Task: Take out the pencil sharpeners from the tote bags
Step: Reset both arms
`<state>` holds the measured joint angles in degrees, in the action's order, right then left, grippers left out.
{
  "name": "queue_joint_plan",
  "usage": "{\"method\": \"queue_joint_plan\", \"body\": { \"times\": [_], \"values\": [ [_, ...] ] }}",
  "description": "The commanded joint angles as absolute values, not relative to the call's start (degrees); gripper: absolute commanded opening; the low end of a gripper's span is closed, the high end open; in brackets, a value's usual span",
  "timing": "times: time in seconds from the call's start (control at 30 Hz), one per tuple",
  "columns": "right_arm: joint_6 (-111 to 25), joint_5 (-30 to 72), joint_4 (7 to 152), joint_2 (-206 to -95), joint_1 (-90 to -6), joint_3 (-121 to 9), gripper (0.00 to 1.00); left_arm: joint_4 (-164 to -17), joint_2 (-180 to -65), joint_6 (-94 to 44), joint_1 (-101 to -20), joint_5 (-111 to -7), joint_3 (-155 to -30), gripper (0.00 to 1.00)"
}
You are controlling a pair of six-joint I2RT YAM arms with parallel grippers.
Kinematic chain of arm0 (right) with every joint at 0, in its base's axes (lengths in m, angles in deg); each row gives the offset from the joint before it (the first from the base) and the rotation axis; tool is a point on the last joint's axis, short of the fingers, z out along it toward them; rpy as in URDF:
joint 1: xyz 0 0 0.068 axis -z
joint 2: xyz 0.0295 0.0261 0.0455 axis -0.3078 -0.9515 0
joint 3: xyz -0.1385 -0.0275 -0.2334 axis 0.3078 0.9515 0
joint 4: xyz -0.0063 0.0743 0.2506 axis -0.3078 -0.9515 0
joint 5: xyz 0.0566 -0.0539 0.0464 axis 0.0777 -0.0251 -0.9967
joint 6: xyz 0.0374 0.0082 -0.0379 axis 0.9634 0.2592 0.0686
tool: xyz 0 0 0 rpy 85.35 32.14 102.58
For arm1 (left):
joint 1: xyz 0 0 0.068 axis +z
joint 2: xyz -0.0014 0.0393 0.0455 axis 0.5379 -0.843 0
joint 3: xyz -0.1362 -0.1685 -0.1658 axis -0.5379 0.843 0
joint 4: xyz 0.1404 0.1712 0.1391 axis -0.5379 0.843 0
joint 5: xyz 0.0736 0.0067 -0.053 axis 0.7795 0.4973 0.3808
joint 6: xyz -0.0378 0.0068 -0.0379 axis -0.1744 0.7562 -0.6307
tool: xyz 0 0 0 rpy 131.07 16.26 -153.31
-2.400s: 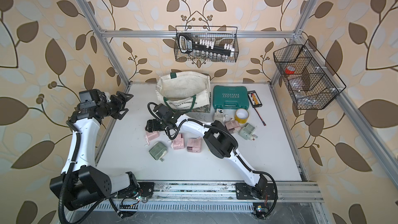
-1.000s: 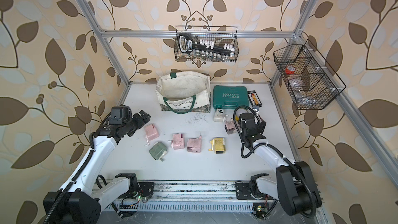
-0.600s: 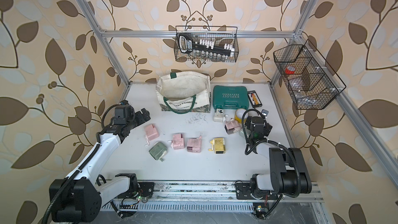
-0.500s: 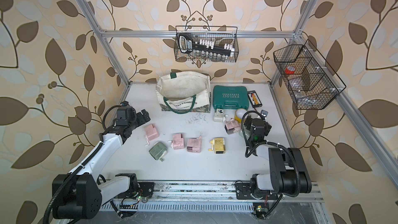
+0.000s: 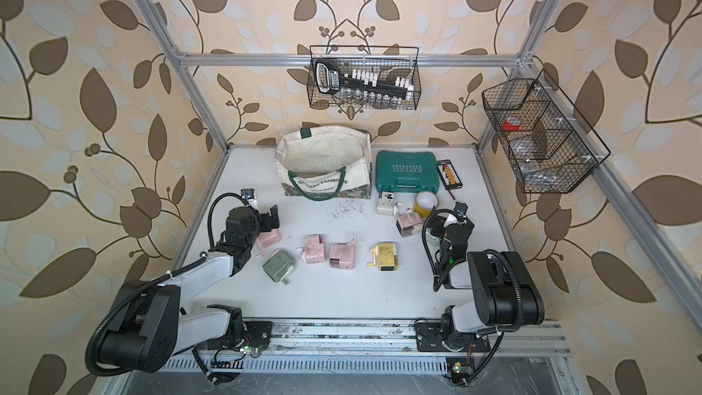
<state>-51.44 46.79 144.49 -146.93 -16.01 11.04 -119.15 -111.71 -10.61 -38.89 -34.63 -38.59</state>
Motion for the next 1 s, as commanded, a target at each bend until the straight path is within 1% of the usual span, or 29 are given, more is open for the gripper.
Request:
{"method": "queue_joint_plan", "body": {
  "times": [0.0, 0.07, 0.1, 0.13, 0.2, 0.27, 0.33, 0.97],
  "values": [
    [-53.92, 41.38, 145.64, -147.39, -16.33, 9.15, 0.99, -137.06, -117.46, -8.88, -38.87, -29.85, -34.75, 0.99],
    [-57.04, 34.14, 142.85, -147.99, -16.34, 7.00, 0.99, -143.64, -122.59, -8.63, -38.87, -30.19, -33.24, 0.99],
    [-57.66, 33.12, 142.79, -147.80, -16.28, 7.16, 0.99, -146.31, -124.66, -7.88, -38.87, -30.01, -33.15, 0.99],
    [-57.76, 33.04, 143.06, -147.72, -16.30, 7.44, 0.99, -145.90, -124.93, -7.75, -38.95, -30.22, -33.59, 0.99],
    [-57.76, 32.93, 142.83, -147.78, -16.32, 7.28, 0.99, -137.68, -123.06, -9.56, -38.87, -28.93, -36.23, 0.99],
    [-57.77, 32.96, 142.85, -147.85, -16.26, 7.12, 0.99, -137.37, -125.06, -9.01, -38.87, -28.17, -37.94, 0.99],
    [-57.73, 32.90, 142.82, -147.85, -16.28, 7.20, 0.99, -133.69, -124.39, -9.69, -38.55, -29.04, -39.30, 0.99],
    [-57.48, 32.28, 142.28, -147.92, -15.84, 6.81, 1.00, -133.02, -124.50, -9.82, -37.99, -29.88, -39.74, 0.99]
  ]
}}
